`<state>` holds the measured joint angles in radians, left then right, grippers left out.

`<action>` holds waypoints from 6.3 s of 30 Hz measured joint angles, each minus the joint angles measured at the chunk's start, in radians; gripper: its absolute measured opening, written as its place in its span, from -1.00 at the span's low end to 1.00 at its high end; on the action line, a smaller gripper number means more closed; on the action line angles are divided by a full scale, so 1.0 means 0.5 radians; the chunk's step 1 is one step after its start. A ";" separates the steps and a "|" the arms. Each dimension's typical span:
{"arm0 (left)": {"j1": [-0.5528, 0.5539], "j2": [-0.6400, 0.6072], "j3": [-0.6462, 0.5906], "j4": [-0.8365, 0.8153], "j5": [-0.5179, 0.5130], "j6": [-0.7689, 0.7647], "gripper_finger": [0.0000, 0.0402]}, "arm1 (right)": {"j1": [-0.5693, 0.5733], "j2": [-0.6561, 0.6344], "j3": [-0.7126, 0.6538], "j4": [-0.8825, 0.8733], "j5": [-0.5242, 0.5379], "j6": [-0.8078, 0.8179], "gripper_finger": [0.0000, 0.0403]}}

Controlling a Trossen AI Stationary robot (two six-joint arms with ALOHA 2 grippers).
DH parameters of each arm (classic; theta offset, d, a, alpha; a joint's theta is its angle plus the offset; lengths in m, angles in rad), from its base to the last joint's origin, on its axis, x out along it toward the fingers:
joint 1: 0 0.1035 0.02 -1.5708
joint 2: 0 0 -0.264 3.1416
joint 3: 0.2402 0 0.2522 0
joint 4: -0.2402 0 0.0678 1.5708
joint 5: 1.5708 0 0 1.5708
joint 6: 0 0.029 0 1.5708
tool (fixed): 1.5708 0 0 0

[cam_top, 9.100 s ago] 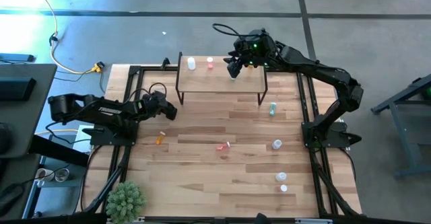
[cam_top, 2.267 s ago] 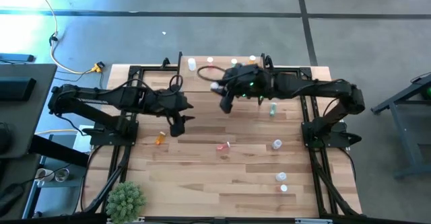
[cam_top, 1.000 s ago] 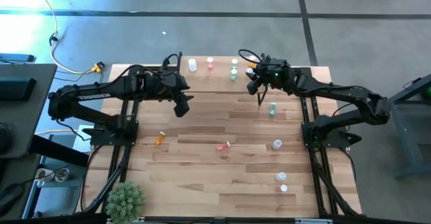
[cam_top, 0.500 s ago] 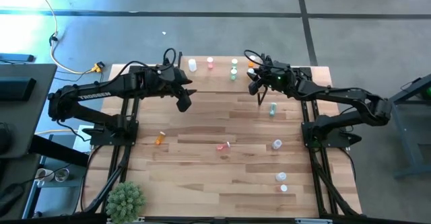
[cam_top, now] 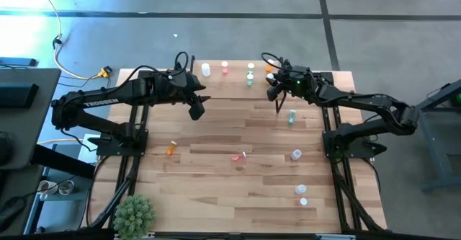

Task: Pick and place medicine bottles onto shelf by color
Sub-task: Put the top yellow pill bottle on the shelf aligned with the other yellow pill bottle, then put the top white pill bottle on the shelf aligned with the other white pill bottle

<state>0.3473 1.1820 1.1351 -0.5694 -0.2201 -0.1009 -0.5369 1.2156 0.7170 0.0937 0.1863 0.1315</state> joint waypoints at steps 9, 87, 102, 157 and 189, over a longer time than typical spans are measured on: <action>0.000 0.000 0.000 -0.002 0.000 0.000 -0.03 | 0.000 0.000 0.000 -0.002 0.014 0.005 -0.40; -0.662 -0.001 0.000 -0.784 0.123 -0.218 -0.03 | 1.702 0.002 0.661 -2.147 0.016 2.445 -0.26; -0.702 -0.001 0.000 -0.783 0.119 -0.232 -0.03 | 1.940 0.002 0.661 -2.537 0.089 2.547 -0.25; -0.701 -0.001 -0.001 -0.573 0.103 -0.476 -0.03 | 2.899 -0.204 -0.717 -1.456 0.856 2.869 0.07; -0.697 -0.001 0.000 -0.572 0.050 -0.580 -0.03 | 2.835 -0.204 -0.859 -1.022 1.018 2.832 -0.37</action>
<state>-0.0013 1.1816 1.1351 -0.8555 -0.1951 -0.3908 0.8805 1.1133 0.2873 -0.4175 0.6953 1.5474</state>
